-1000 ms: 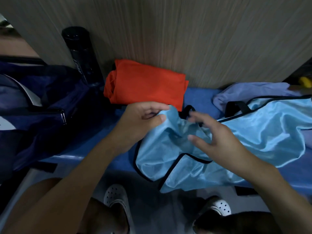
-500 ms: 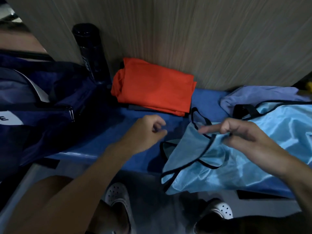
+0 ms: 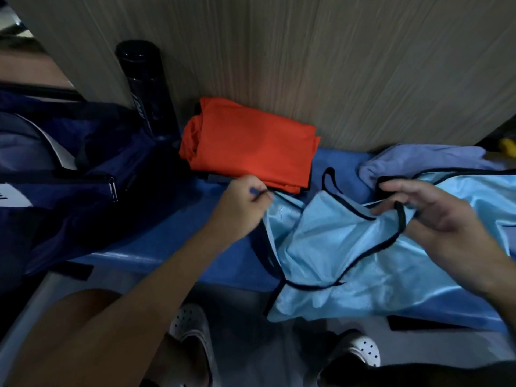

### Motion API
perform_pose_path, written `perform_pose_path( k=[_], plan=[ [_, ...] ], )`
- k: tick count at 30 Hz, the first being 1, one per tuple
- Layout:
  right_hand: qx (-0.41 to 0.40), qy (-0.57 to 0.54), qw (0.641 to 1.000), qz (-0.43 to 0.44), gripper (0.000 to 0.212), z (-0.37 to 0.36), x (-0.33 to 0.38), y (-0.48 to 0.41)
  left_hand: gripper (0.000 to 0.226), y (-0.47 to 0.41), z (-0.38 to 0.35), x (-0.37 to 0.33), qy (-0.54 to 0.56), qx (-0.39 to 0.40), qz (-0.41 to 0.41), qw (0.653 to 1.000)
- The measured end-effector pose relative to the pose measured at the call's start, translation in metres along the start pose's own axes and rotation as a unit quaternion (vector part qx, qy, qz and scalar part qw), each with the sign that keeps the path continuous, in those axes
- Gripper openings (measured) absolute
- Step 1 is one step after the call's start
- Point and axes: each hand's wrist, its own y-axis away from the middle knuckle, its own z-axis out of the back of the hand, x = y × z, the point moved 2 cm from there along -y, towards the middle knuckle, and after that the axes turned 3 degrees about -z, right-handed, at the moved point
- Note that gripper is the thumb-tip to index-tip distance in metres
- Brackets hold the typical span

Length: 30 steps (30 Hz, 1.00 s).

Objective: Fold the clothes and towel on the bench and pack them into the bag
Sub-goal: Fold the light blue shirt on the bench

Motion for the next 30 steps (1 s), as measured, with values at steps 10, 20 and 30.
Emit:
perform_pose_path(
  k=[10, 20, 30],
  plan=[
    [0.152, 0.06, 0.986, -0.034, 0.014, -0.027, 0.022, -0.004, 0.02, 0.01, -0.003, -0.022, 0.059, 0.068, -0.122, 0.988],
    [0.015, 0.057, 0.998, -0.026, 0.035, -0.066, 0.021, -0.027, 0.029, 0.028, -0.002, -0.042, 0.072, 0.215, -0.138, 0.964],
    [0.097, -0.044, 0.994, -0.018, 0.023, -0.054, 0.024, -0.032, 0.024, 0.024, 0.004, -0.041, 0.089, 0.132, -0.155, 0.975]
  ],
)
